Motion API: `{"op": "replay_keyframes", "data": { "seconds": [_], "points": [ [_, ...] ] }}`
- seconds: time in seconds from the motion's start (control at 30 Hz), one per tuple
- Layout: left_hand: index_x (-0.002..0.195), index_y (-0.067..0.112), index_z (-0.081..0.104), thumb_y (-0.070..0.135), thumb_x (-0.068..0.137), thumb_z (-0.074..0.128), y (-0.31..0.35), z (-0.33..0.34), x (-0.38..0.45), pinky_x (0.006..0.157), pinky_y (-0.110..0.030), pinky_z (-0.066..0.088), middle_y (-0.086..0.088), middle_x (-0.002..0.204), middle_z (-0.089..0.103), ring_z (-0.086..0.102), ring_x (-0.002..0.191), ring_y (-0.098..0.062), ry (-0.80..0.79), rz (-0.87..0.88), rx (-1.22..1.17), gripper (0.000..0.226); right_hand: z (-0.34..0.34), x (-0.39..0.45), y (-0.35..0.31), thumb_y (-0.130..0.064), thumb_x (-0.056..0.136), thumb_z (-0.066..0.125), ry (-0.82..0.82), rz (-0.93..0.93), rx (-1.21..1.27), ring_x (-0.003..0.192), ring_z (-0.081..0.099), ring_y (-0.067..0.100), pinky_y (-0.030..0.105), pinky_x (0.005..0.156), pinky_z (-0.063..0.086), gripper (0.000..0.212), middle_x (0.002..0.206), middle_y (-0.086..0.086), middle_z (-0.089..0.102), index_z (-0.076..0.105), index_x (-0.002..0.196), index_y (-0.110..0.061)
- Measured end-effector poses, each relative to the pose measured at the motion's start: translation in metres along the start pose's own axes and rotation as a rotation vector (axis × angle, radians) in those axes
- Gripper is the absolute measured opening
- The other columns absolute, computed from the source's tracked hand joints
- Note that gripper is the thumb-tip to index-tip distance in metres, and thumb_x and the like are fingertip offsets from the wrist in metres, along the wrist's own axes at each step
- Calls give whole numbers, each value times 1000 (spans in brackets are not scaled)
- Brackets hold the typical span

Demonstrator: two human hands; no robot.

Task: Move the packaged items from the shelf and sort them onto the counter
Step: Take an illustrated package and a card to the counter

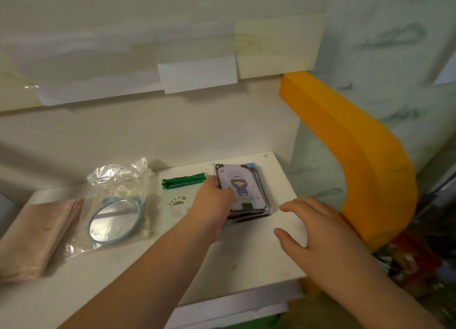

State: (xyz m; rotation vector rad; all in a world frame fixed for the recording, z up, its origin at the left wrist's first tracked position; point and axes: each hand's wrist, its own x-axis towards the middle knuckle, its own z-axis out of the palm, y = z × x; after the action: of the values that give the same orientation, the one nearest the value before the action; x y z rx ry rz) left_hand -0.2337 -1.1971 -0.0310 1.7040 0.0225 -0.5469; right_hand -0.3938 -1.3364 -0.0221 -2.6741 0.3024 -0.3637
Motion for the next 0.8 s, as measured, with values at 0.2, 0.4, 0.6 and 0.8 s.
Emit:
{"op": "replay_keyframes", "data": {
  "seconds": [0.2, 0.4, 0.6, 0.8],
  "points": [
    [115, 14, 60, 5, 85, 50, 8, -5, -23, 82, -35, 53, -1, 113, 66, 62, 96, -19, 122, 125, 241, 32, 2, 2, -6, -51, 87, 58, 2, -13, 24, 112, 52, 6, 29, 90, 50, 36, 120, -21, 54, 54, 121, -39],
    [150, 30, 38, 16, 92, 54, 7, -40, -49, 101, -30, 48, 5, 150, 45, 48, 126, -10, 218, 259, 382, 61, 15, 20, -24, -47, 87, 61, -27, -65, 117, 111, 50, 2, 19, 92, 42, 40, 119, -22, 53, 56, 125, -35],
    [147, 31, 40, 23, 94, 57, -3, -108, -84, 105, -11, 23, 19, 144, 41, 36, 132, 1, 342, 451, 737, 57, 39, 47, -64, -50, 81, 63, -59, -132, 233, 106, 56, 6, 27, 89, 49, 42, 117, -18, 58, 61, 120, -34],
    [153, 37, 25, 34, 95, 53, -14, -194, -136, 118, -31, 30, 19, 160, 23, 23, 147, -6, 402, 451, 998, 64, 63, 61, -139, -41, 83, 68, -125, -233, 215, 105, 57, 9, 25, 85, 43, 39, 116, -16, 58, 62, 120, -32]
  ]
}}
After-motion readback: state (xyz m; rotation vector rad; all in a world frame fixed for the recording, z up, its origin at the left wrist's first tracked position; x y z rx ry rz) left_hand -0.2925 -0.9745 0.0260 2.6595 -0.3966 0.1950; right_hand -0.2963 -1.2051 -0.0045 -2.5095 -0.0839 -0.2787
